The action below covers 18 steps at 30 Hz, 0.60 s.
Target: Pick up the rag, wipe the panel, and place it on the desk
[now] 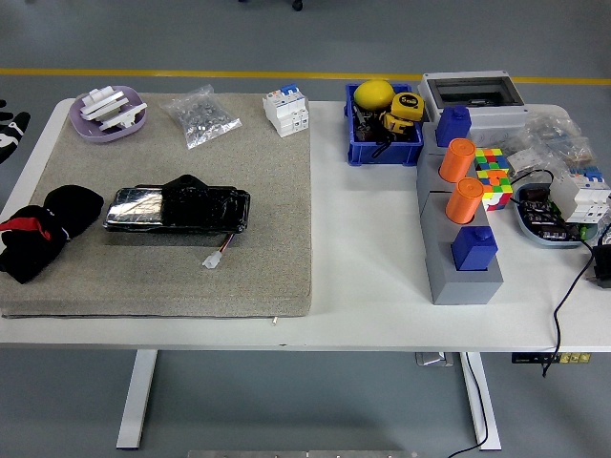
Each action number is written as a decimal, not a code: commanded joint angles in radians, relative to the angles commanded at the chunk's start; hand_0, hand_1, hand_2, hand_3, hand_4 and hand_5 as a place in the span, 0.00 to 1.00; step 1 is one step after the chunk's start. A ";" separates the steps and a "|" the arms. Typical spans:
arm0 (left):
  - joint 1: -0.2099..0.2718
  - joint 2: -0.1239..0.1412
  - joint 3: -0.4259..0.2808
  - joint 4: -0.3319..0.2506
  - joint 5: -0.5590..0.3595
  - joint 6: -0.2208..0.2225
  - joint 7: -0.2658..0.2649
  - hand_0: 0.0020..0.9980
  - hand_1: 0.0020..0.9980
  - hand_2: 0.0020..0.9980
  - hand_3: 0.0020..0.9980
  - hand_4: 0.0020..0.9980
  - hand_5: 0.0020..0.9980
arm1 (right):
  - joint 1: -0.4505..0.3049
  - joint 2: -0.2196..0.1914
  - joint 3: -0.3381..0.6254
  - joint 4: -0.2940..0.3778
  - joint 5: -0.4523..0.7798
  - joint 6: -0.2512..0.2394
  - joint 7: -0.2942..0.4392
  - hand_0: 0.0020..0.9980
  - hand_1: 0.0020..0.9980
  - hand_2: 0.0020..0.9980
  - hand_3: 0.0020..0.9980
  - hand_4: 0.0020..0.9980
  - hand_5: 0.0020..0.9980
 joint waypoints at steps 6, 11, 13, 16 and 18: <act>-0.002 -0.001 0.002 -0.001 0.006 0.000 0.001 0.50 0.55 0.57 0.59 0.86 0.32 | 0.003 -0.001 0.003 -0.001 -0.003 0.000 -0.001 0.71 0.69 0.70 0.64 1.00 0.54; -0.002 0.001 0.004 0.000 0.005 -0.001 0.001 0.50 0.55 0.57 0.59 0.86 0.32 | 0.002 -0.002 0.003 -0.001 -0.001 -0.001 -0.001 0.71 0.69 0.70 0.64 1.00 0.54; -0.004 0.001 0.004 0.001 0.005 -0.001 0.001 0.50 0.55 0.57 0.59 0.86 0.32 | 0.001 -0.001 0.003 -0.001 0.000 0.000 -0.001 0.71 0.69 0.70 0.64 1.00 0.54; -0.006 0.002 0.006 0.004 0.005 -0.001 0.000 0.50 0.55 0.57 0.59 0.86 0.32 | 0.001 -0.002 0.000 -0.001 0.004 -0.001 0.001 0.71 0.69 0.70 0.64 1.00 0.54; -0.008 0.003 0.007 0.008 0.003 -0.003 -0.001 0.50 0.55 0.57 0.59 0.86 0.32 | 0.001 -0.003 -0.006 0.000 0.013 -0.001 0.005 0.71 0.69 0.70 0.64 1.00 0.54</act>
